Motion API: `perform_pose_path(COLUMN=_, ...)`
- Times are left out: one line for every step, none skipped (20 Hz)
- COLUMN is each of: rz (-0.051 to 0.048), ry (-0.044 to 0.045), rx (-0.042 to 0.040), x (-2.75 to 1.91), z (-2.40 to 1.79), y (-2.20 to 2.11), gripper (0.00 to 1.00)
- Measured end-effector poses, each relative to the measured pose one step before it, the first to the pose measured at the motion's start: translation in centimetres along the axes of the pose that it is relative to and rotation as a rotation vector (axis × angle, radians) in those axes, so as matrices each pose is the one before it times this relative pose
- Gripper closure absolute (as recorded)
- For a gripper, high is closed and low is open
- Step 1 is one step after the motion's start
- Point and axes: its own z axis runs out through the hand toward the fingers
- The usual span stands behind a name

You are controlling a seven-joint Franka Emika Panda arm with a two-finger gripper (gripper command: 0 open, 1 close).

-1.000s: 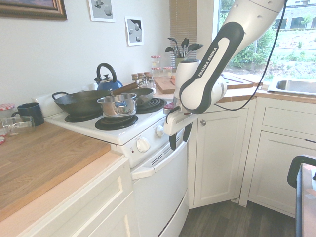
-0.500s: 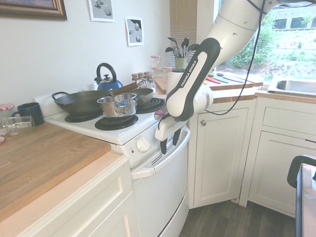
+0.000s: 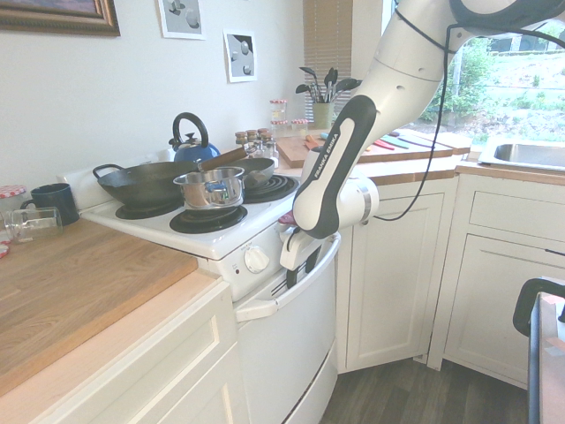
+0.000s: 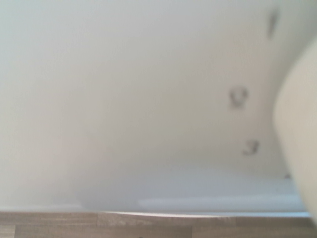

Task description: Open the oven

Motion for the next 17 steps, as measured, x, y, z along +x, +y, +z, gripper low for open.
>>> perform_pose_path(rz=-0.01097, ry=0.00052, rx=0.00441, x=-0.254, z=0.122, y=0.402, gripper=0.00)
perform_pose_path(rz=-0.00776, ry=-0.00138, rx=-0.00061, x=-0.333, z=0.153, y=0.702, gripper=0.00)
perform_pose_path(rz=-0.01305, ry=-0.00930, rx=-0.00564, x=-0.599, z=0.235, y=1.005, gripper=0.00)
perform_pose_path(rz=-0.01953, ry=-0.01997, rx=-0.01324, x=-0.904, z=0.394, y=1.379, gripper=0.00)
perform_pose_path(rz=-0.02037, ry=-0.02523, rx=-0.01748, x=-1.198, z=0.514, y=1.791, gripper=0.00)
perform_pose_path(rz=-0.01572, ry=-0.02089, rx=-0.01813, x=-1.343, z=0.533, y=1.946, gripper=0.00)
perform_pose_path(rz=-0.00820, ry=-0.01274, rx=-0.01524, x=-1.341, z=0.417, y=1.806, gripper=0.00)
perform_pose_path(rz=-0.00373, ry=-0.00855, rx=-0.01126, x=-1.272, z=0.275, y=1.616, gripper=0.00)
perform_pose_path(rz=-0.00077, ry=-0.00418, rx=-0.00685, x=-0.972, z=0.065, y=1.361, gripper=0.00)
perform_pose_path(rz=-0.00148, ry=-0.00237, rx=-0.00546, x=-0.808, z=-0.083, y=1.234, gripper=0.00)
perform_pose_path(rz=-0.00102, ry=-0.00162, rx=-0.00536, x=-0.584, z=-0.187, y=1.101, gripper=0.00)
perform_pose_path(rz=0.00182, ry=-0.00163, rx=-0.00386, x=-0.352, z=-0.364, y=0.999, gripper=0.00)
perform_pose_path(rz=0.00022, ry=-0.00038, rx=-0.00272, x=-0.250, z=-0.609, y=0.820, gripper=0.00)
perform_pose_path(rz=-0.00243, ry=-0.01209, rx=-0.00364, x=-0.343, z=-0.790, y=0.615, gripper=0.00)
perform_pose_path(rz=-0.00377, ry=-0.02687, rx=-0.00499, x=-0.304, z=-0.926, y=0.342, gripper=0.00)
perform_pose_path(rz=-0.00870, ry=-0.03093, rx=-0.00157, x=-0.193, z=-1.111, y=-0.079, gripper=0.00)
perform_pose_path(rz=-0.01711, ry=-0.03430, rx=0.00450, x=-0.093, z=-1.258, y=-0.633, gripper=0.00)
